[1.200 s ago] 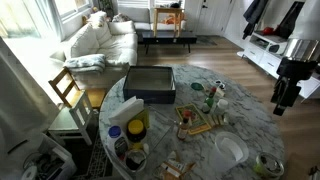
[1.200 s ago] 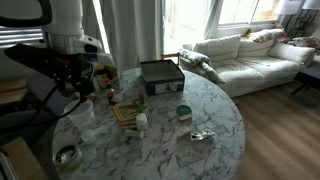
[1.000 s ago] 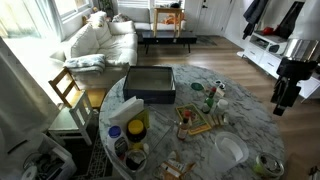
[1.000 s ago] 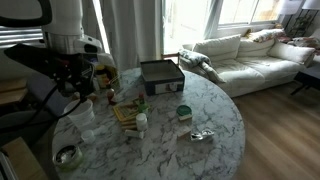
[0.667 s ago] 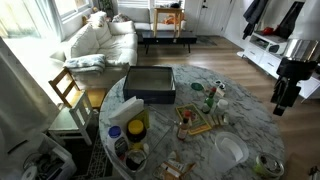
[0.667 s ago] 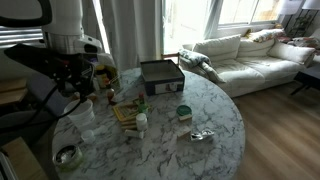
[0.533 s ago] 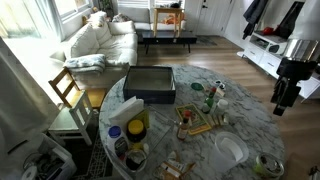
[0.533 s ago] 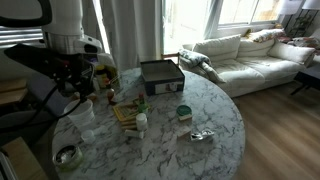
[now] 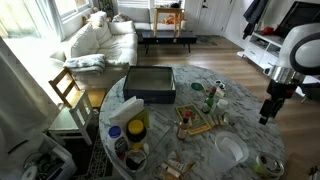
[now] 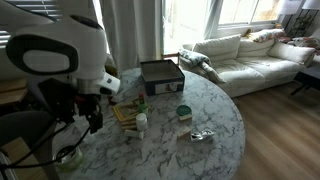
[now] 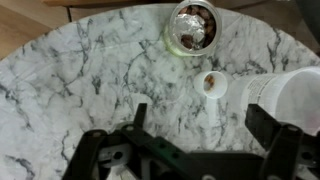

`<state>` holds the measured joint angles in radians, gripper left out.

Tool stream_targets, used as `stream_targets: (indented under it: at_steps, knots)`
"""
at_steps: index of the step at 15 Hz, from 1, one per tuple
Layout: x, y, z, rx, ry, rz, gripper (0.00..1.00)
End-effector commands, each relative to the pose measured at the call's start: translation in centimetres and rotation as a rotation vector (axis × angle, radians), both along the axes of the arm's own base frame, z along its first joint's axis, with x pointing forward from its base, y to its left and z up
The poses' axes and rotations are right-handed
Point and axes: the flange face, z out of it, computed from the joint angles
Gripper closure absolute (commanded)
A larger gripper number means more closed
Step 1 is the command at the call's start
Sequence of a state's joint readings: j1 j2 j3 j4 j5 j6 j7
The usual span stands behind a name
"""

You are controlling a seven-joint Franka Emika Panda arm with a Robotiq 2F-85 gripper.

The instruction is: Pour the contents in the clear measuring cup into the clear cup on the left

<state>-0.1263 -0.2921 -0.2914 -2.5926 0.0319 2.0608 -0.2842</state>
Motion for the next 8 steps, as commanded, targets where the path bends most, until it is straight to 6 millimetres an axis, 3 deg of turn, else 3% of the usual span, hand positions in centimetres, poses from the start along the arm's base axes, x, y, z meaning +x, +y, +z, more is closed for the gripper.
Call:
stream_targets:
  at_steps: [1, 4, 5, 8]
  knots:
    - [0.1, -1.2, -5.2, 0.047, 0.041, -0.192, 0.00]
    - [0.5, -1.1, -7.2, 0.100, 0.026, -0.342, 0.00]
    - [0.3, -1.1, -6.1, 0.079, 0.035, -0.246, 0.00]
    - [0.5, -1.0, -7.2, 0.096, 0.039, -0.304, 0.00]
